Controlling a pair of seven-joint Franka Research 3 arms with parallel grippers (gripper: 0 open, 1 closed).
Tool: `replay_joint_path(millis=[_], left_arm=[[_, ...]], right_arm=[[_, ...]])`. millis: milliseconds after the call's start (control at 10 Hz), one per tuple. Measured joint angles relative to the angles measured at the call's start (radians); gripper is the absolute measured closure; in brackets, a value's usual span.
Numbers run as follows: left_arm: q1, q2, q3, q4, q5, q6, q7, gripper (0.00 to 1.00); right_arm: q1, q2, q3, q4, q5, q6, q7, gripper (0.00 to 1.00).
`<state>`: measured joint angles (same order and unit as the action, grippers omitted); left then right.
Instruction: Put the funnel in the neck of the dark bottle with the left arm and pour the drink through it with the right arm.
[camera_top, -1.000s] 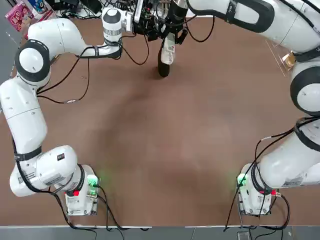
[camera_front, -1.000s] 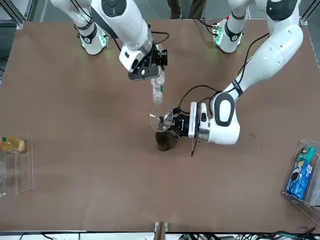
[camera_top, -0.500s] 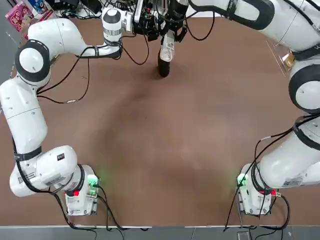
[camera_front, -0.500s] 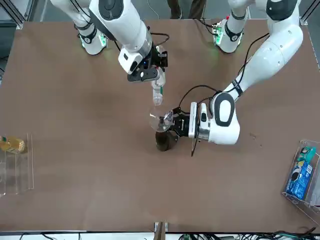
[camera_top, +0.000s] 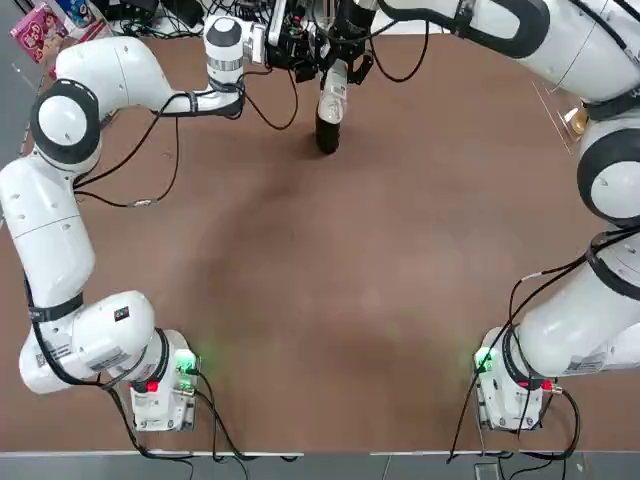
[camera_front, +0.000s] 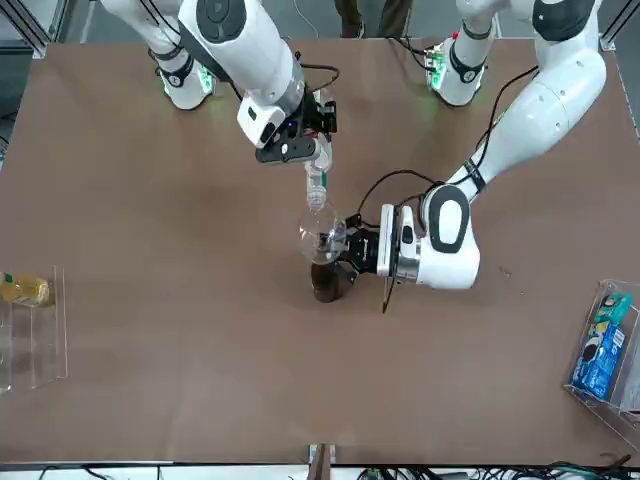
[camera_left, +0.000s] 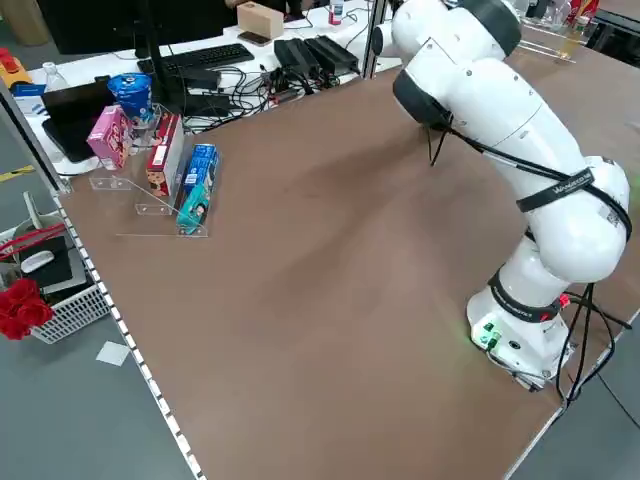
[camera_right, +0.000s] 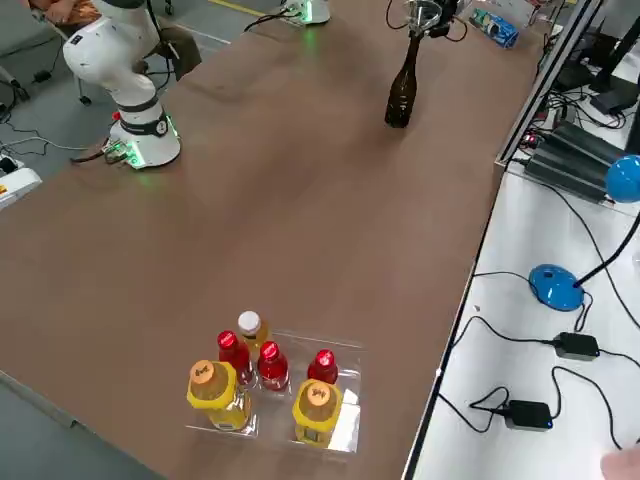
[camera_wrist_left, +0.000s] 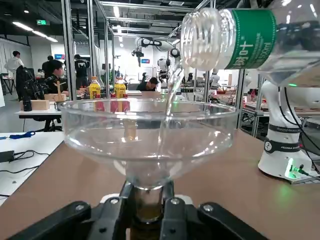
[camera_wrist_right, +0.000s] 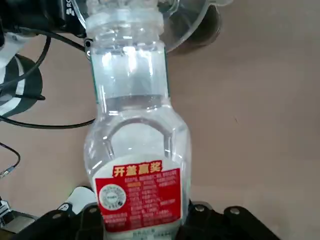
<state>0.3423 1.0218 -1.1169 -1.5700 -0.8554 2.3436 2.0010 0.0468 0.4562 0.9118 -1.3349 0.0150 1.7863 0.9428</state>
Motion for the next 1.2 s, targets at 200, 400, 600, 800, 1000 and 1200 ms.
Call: replay_joint_path(millis=[200, 400, 600, 800, 1000, 1200], left_arm=[[0.0, 0.0, 0.0, 0.0, 0.0, 0.0, 0.0, 0.75], [0.0, 0.0, 0.0, 0.0, 0.0, 0.0, 0.0, 0.75], [0.0, 0.0, 0.0, 0.0, 0.0, 0.0, 0.0, 0.75], [-0.003, 0.0, 0.001, 0.0, -0.004, -0.001, 0.0, 0.61], [-0.01, 0.0, 0.01, -0.001, -0.004, -0.001, 0.0, 0.33], [-0.011, 0.001, 0.022, 0.002, -0.004, -0.001, 0.0, 0.01]], right_arm=[[-0.001, 0.0, 0.0, 0.004, -0.029, -0.002, -0.006, 0.54], [-0.001, -0.001, 0.006, 0.011, -0.137, -0.002, -0.028, 0.54], [-0.009, -0.018, 0.009, 0.017, -0.182, -0.002, -0.103, 0.54], [-0.043, -0.056, 0.006, 0.012, -0.189, -0.014, -0.232, 0.53], [-0.08, -0.086, -0.029, 0.002, -0.189, -0.025, -0.391, 0.53], [-0.096, -0.094, -0.122, 0.002, -0.155, -0.023, -0.575, 0.53]])
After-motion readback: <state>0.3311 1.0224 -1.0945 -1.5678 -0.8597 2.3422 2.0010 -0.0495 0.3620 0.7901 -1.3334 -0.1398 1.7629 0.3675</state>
